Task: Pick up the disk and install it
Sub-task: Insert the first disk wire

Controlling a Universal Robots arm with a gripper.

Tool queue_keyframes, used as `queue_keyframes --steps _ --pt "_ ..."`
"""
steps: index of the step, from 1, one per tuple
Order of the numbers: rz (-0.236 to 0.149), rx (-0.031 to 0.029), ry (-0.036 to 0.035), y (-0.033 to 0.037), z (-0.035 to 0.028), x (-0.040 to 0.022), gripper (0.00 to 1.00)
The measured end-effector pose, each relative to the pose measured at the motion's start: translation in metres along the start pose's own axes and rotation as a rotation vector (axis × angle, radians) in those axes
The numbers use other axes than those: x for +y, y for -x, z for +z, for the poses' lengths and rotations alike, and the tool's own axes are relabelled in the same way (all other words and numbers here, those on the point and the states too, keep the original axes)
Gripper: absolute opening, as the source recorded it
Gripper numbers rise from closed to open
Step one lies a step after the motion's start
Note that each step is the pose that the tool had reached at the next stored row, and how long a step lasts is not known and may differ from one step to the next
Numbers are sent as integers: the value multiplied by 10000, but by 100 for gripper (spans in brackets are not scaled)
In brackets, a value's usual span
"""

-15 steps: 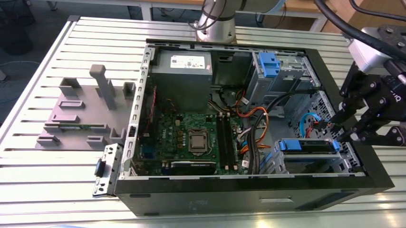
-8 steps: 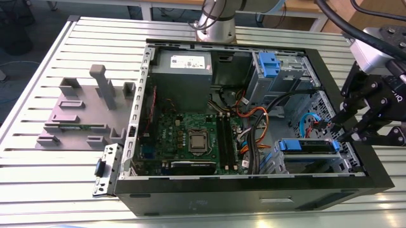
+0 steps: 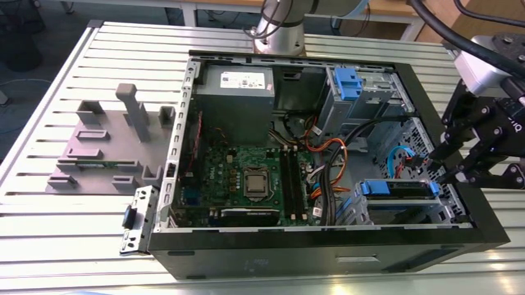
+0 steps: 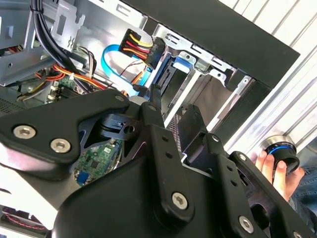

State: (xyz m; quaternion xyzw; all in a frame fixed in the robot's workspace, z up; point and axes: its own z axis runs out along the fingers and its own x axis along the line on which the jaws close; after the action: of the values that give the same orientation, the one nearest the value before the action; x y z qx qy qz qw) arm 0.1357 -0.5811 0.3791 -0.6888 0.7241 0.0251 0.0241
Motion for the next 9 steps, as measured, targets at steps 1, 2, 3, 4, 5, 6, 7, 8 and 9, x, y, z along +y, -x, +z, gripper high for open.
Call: queue_keyframes --steps 1,2,3,4,5,6,7,8,9 --pt "0 0 0 0 0 -2 42" --pt "0 0 0 0 0 -4 42" --pt "0 0 0 0 0 -5 42" --pt "0 0 0 0 0 -7 42" --pt "0 1 0 1 0 -9 42" --pt "0 1 0 1 0 -11 42" --pt "0 1 0 1 0 -13 42" --pt "0 1 0 1 0 -16 42" --pt "0 1 0 1 1 -18 42"
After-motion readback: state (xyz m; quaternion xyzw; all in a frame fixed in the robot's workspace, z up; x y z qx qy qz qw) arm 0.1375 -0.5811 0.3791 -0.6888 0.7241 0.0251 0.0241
